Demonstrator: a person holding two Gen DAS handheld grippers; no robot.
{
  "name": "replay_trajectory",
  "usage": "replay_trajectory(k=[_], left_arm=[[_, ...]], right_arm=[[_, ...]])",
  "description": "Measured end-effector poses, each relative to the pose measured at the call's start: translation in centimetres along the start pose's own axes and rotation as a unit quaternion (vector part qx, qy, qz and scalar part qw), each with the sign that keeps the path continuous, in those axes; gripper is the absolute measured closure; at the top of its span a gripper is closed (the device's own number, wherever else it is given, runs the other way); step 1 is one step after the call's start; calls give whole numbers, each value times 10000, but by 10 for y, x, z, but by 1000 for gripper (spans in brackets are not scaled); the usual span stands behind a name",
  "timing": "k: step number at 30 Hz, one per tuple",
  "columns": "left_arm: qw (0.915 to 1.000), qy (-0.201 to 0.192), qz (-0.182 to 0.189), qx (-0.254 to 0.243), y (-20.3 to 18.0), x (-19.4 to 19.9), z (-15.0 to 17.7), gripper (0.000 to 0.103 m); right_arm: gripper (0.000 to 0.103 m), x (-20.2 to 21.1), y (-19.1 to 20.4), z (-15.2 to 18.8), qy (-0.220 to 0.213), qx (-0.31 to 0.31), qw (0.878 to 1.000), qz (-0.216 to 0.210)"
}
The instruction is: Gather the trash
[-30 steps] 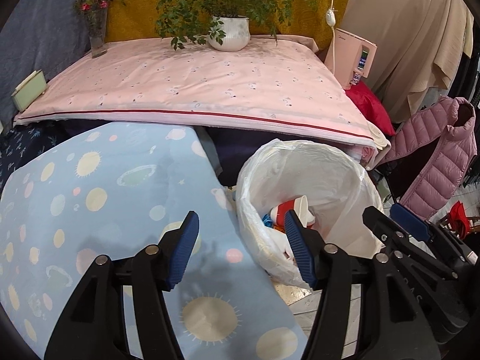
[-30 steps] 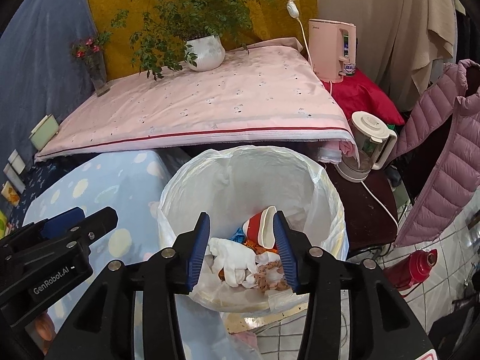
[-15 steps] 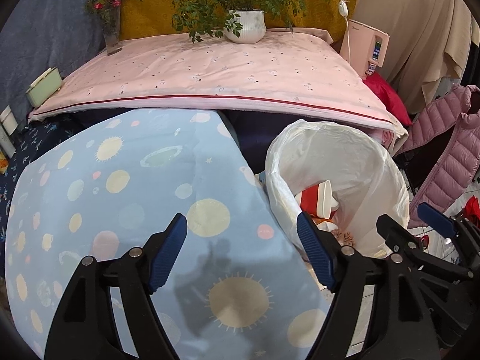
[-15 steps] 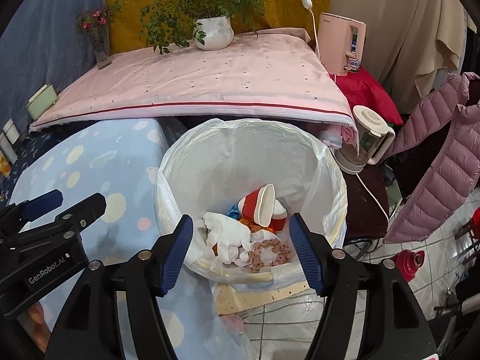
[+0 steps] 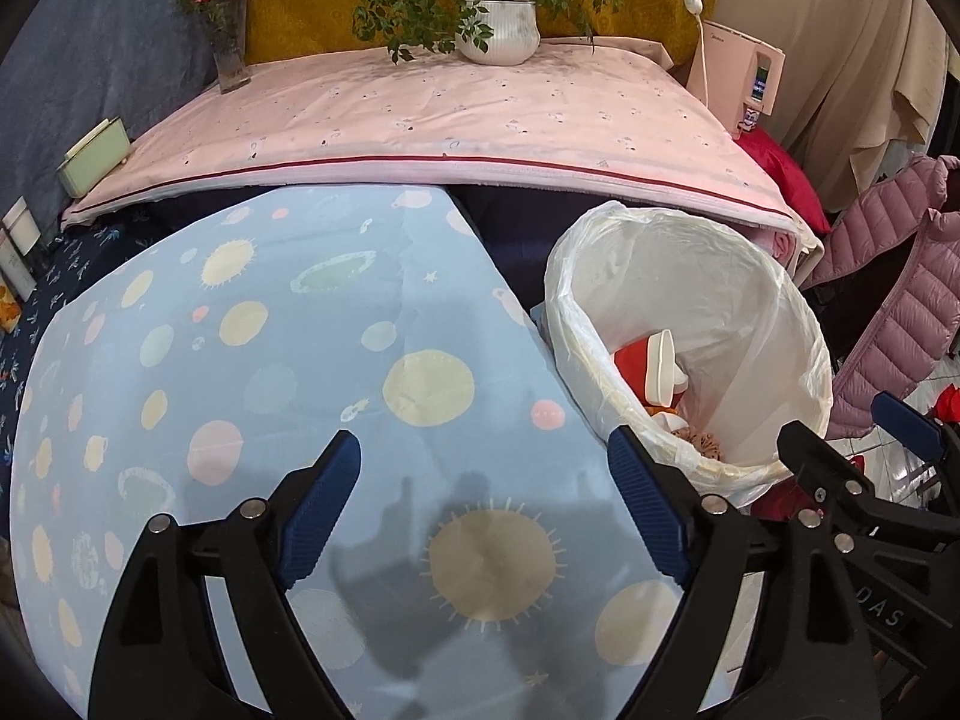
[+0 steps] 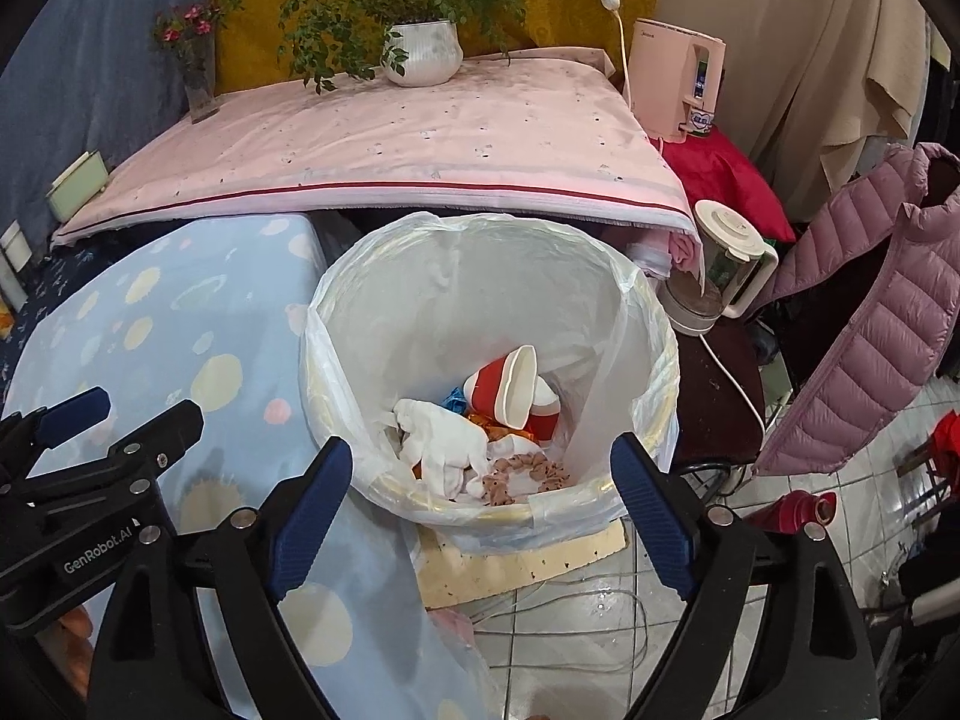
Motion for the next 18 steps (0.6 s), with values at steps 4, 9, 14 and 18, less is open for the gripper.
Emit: replay_trajectory(k=[4,9,14,18], left_arm=[[10000,-4,-46,2,-1,1,4,22],[10000,36,-74,21,-1,0,7,20],[10000,60,-73,13,-2,0,12,20],[9999,74,-88,-6,-5,0,14,20]], right_arm=[[7,0,-2,2,13,38,10000,11],[7,0,-4,6,37,40,9999,90],[7,1,-6,9,65,45,9999,96],[7,1,-5,11,90,55,9999,95]])
Point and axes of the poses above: each gripper's, at about its wrist camera, not at the fingertips, and x roughly against the way its jaws point, y to its left, z to its underside, the point moved 3 cm from there along -x, roughly the way its jaws point, and after that the axes turned 8 degrees about -y, right-handed, at the moved point
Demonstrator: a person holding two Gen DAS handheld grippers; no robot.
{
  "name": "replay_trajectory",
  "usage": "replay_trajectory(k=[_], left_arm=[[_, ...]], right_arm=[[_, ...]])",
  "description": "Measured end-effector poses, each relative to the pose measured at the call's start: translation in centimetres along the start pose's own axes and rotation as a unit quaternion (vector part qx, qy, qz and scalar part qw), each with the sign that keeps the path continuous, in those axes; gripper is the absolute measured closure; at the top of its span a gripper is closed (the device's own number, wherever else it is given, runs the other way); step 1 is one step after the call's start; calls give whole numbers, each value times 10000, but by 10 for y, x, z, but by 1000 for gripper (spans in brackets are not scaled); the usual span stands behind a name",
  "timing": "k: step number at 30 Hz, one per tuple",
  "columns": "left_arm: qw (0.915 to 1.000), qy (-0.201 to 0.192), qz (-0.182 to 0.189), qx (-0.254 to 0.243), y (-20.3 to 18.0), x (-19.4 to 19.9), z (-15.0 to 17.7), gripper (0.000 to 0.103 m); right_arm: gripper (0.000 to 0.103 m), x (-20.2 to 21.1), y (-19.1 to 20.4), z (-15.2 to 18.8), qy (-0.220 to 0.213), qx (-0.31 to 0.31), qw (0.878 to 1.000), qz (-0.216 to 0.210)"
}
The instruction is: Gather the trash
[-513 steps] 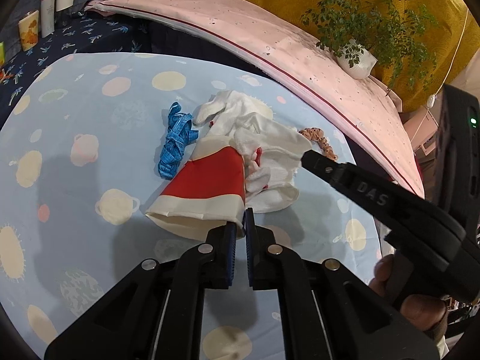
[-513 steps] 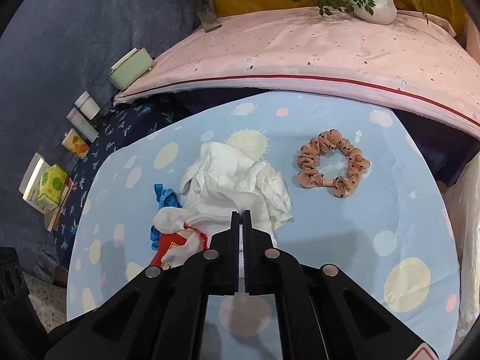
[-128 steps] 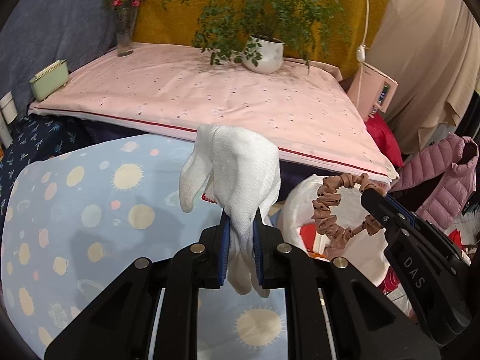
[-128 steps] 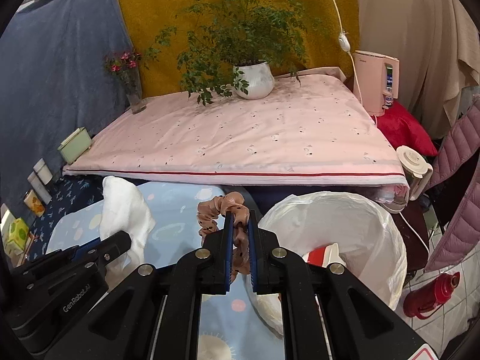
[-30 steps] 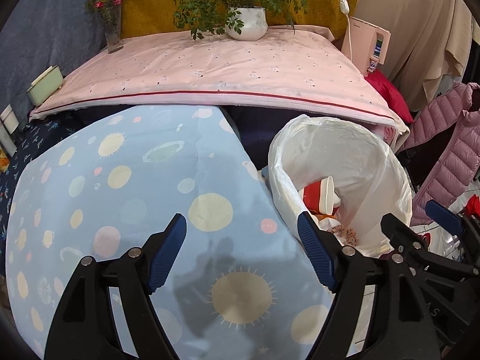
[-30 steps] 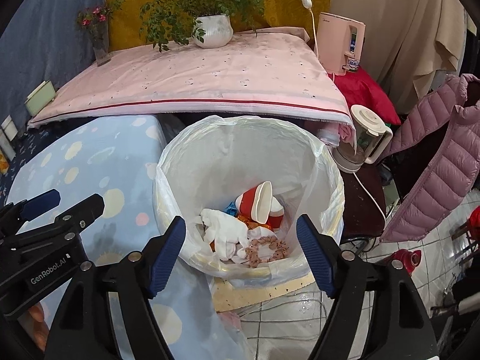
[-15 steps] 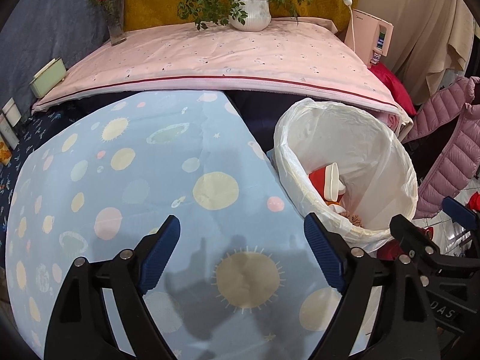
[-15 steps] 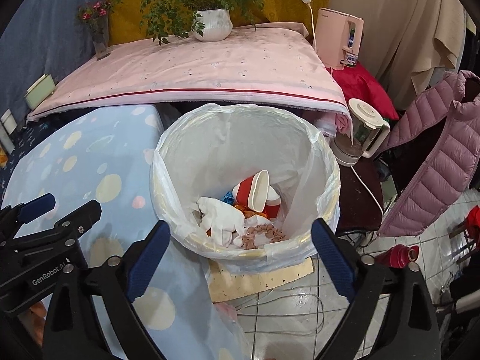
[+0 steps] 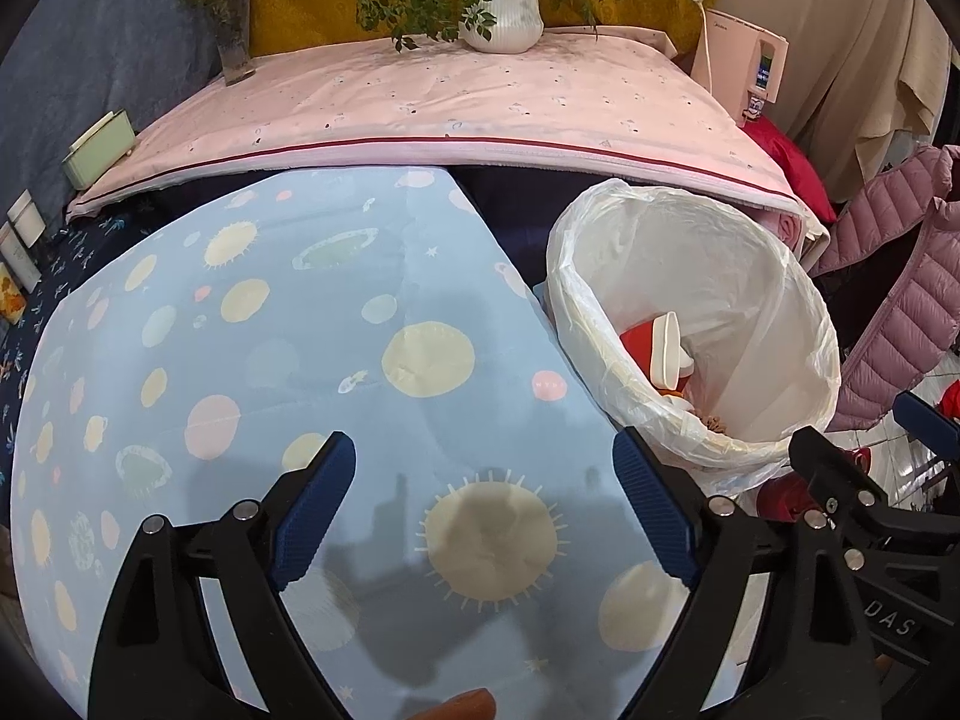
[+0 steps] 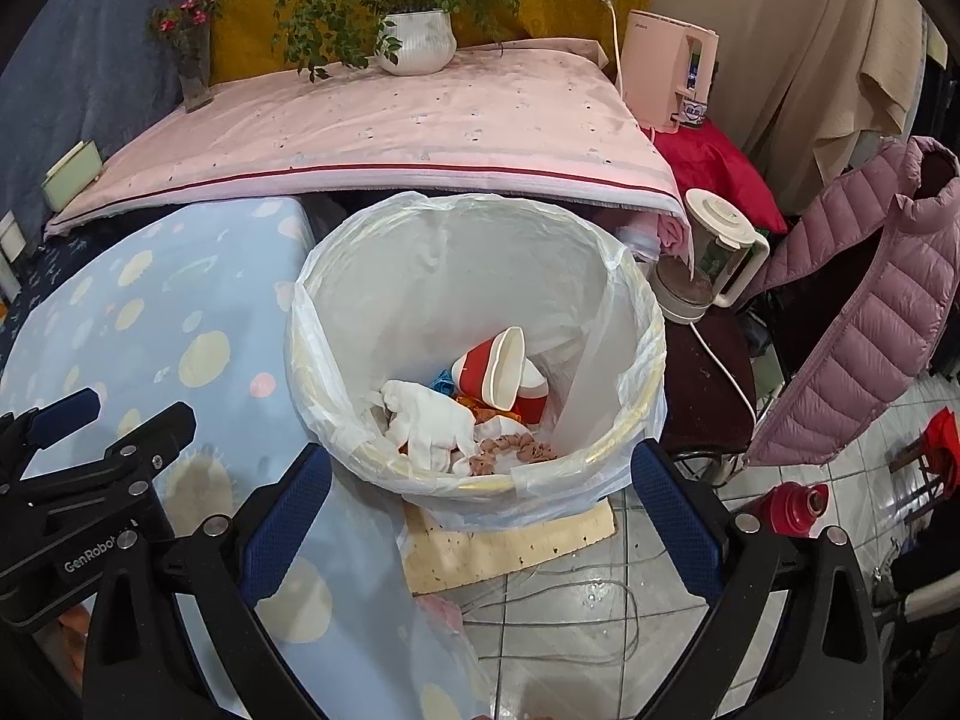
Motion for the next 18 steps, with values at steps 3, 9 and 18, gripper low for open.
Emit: replay_trajectory(k=[3,9,18], left_arm=[[10000,3,-1,3,-1,0,1,19],[10000,-2,-8,-16,-2,0,2,19],[10000,21,-21,-56,-8,0,4,19]], right_arm=[[7,0,0,1,12,9,10000,-3],[7,0,-3,2,19,-11,10000,10],[7,-1,-6,5,42,-18,10000,22]])
Point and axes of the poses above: each gripper's, at about its wrist camera, not at the fingertips, and x roughly against the way its jaws point, y to its left, z to its underside, the point moved 3 cm from there along -x, roughly the way its jaws point, and after that the axes turned 8 degrees about -y, right-handed, at the moved point
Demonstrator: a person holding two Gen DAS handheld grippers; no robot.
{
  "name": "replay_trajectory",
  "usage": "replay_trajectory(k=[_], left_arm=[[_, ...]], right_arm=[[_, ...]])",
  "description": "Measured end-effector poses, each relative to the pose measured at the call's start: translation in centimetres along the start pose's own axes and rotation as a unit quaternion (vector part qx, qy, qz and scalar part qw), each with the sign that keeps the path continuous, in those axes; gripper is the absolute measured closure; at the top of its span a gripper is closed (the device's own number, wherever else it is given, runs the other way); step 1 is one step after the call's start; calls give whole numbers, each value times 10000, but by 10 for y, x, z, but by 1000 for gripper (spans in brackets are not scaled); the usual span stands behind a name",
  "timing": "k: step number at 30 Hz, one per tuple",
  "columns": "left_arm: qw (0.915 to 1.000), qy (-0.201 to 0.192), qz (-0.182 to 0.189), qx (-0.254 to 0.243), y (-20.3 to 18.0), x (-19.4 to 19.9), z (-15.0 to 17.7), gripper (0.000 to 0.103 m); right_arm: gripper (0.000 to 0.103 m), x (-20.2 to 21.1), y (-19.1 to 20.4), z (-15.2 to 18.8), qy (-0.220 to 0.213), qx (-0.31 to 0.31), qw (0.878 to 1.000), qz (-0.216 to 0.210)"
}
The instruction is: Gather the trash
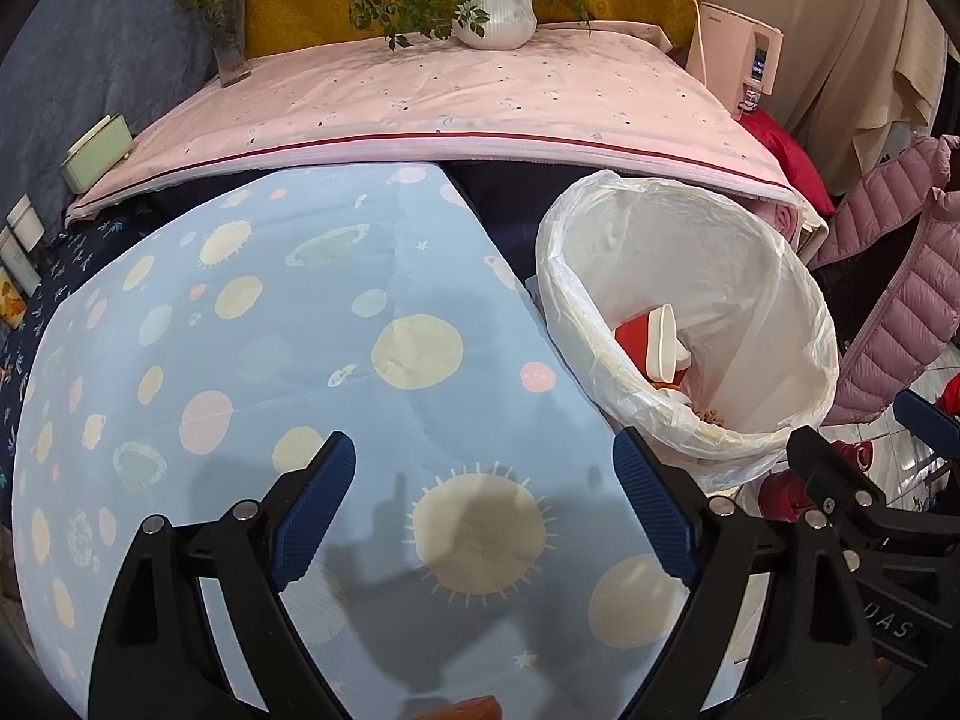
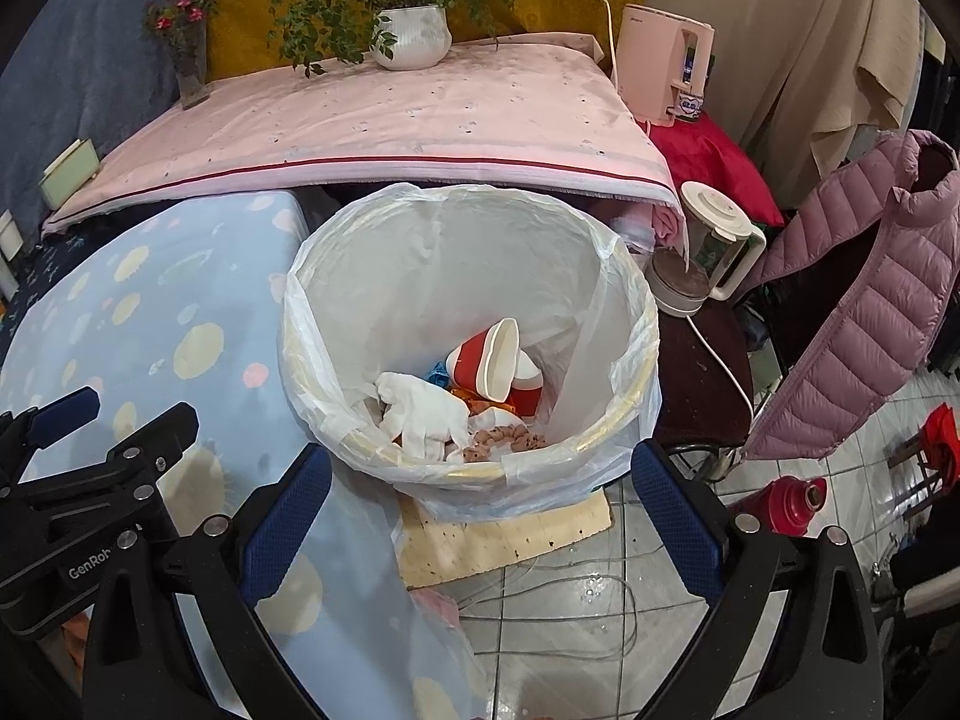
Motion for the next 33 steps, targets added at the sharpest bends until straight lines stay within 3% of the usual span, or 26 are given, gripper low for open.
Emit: replay_trajectory(k=[33], left_arm=[[9999,-20,-147,54,-2,3,5,19]], right_arm=[[7,0,-3,8,12,36,10000,69]])
Point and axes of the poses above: each gripper's, at about its wrist camera, not at the fingertips, and x roughly against the way its jaws point, y to its left, z to its underside, the point moved 3 cm from there along -x, roughly the way its jaws point, and after that the axes turned 8 degrees about -y, right-handed, at the moved point
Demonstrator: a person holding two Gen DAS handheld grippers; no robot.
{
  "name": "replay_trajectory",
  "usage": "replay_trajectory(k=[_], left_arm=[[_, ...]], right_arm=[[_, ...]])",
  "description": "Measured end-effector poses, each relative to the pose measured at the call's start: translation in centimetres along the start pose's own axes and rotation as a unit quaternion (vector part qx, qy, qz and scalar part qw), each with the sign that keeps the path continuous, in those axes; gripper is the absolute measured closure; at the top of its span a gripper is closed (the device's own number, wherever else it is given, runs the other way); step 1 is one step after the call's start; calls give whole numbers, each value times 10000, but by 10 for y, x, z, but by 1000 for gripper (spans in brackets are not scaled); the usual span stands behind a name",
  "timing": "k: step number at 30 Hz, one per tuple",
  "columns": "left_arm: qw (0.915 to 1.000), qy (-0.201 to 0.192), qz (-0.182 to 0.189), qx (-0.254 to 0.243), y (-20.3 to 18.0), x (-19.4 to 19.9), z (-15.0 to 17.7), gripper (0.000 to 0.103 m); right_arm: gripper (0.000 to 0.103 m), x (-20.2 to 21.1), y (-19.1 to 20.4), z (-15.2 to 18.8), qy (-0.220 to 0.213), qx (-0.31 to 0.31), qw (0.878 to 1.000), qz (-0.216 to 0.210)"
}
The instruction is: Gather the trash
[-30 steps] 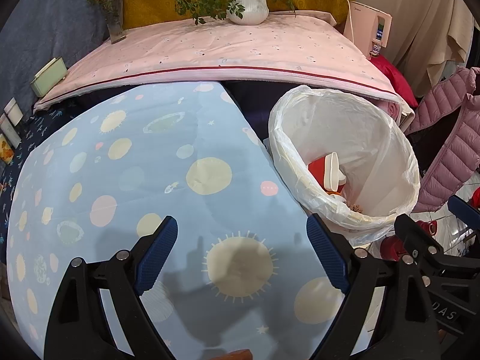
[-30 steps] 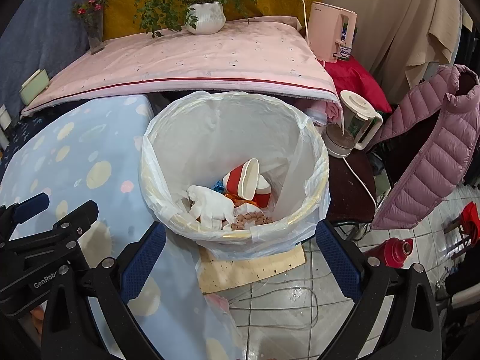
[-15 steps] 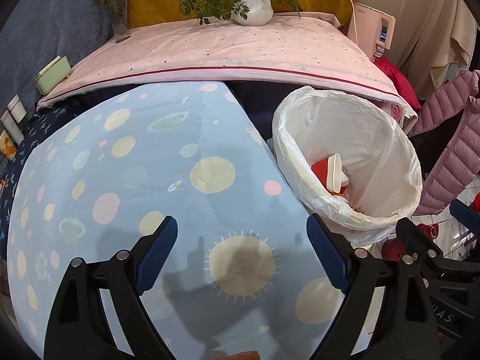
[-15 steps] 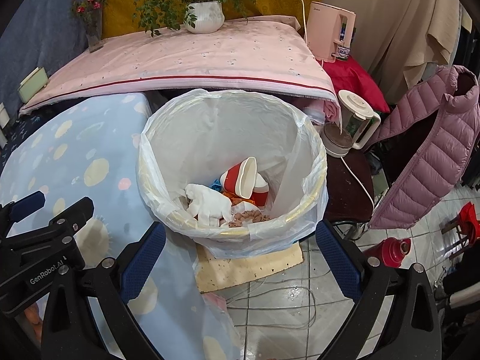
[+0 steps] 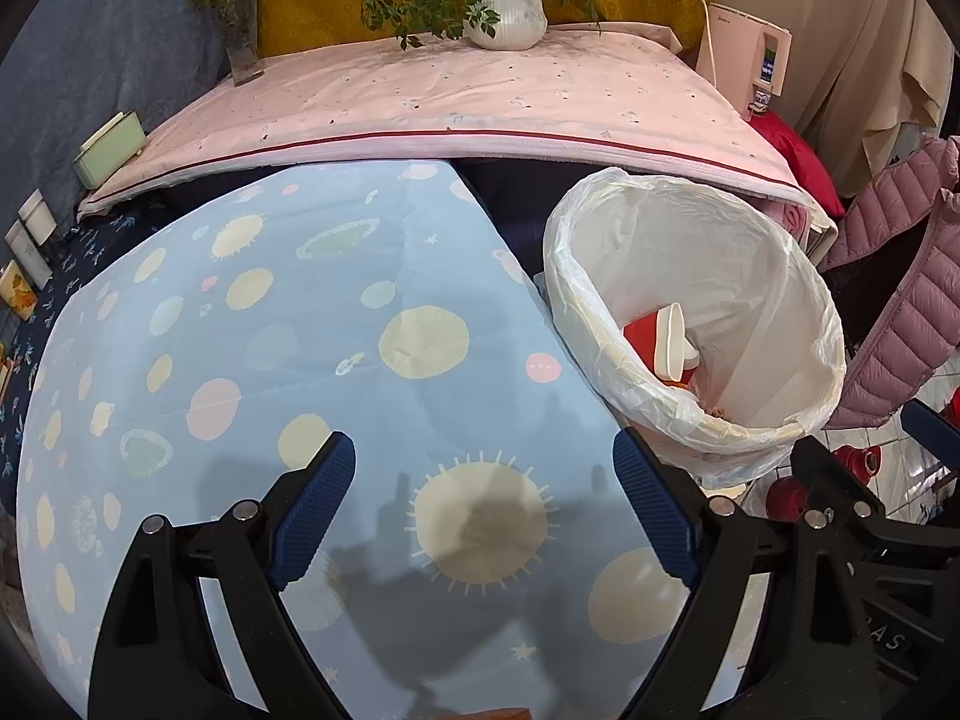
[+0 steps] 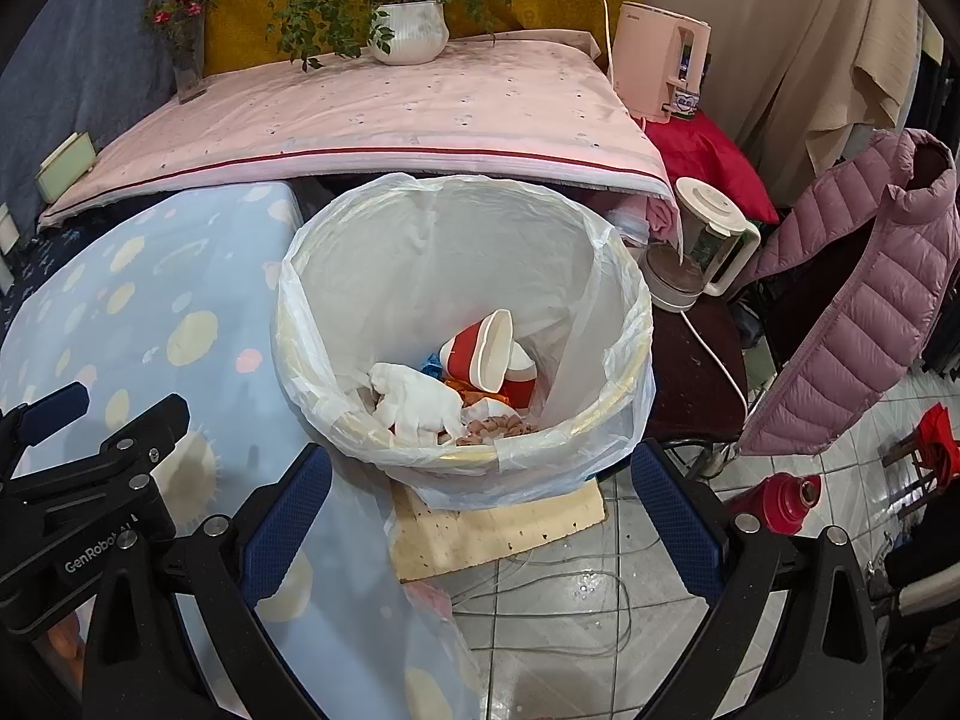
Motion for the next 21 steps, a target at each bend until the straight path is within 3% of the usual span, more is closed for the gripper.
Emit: replay_trajectory(k=[21], left_arm=[[10000,-24,14,-50,-7,1,2,20]], right_arm=[[7,-2,-6,4,41,-25,10000,45]])
Point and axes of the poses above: each gripper's, at about its wrist camera, not at the fingertips, and x roughly against the way its jaws point, y to its left, z to its underside, the point moved 3 cm from there along -x, roughly the way its jaws point, and after that the axes turned 8 degrees about -y, right-handed, at the moved point
